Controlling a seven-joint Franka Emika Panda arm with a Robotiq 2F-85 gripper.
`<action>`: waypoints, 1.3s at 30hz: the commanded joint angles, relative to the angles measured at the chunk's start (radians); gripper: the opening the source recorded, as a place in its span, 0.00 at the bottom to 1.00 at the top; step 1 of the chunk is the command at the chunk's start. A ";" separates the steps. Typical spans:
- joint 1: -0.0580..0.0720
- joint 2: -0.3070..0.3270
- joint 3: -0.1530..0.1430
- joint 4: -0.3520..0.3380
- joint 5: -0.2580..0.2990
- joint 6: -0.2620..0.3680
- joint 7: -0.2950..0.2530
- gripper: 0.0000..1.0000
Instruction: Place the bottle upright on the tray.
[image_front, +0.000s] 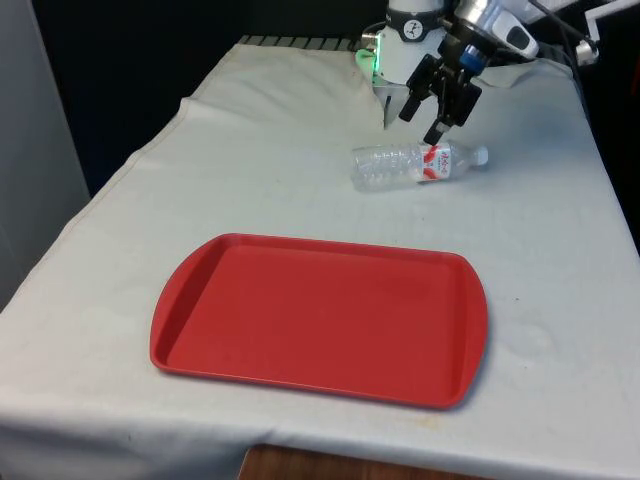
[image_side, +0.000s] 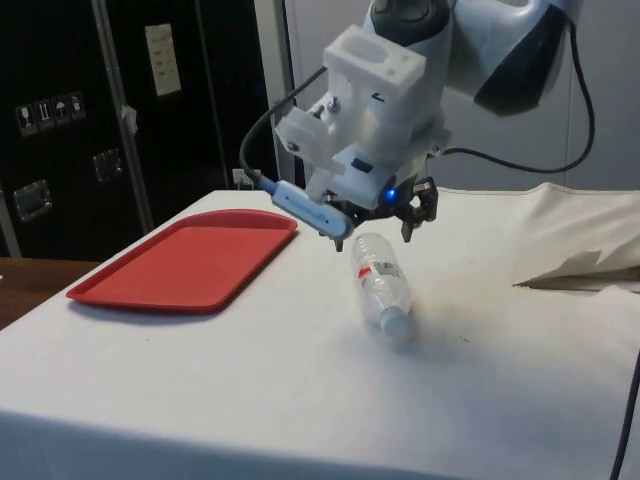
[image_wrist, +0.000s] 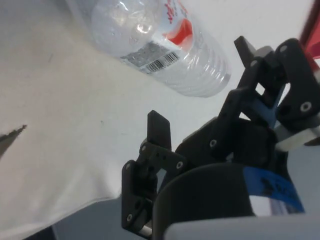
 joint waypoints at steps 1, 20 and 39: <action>0.007 -0.003 0.008 0.005 -0.028 -0.018 0.037 1.00; 0.013 0.047 0.126 0.022 -0.093 -0.150 0.212 1.00; 0.012 0.182 0.185 0.066 -0.198 -0.265 0.353 1.00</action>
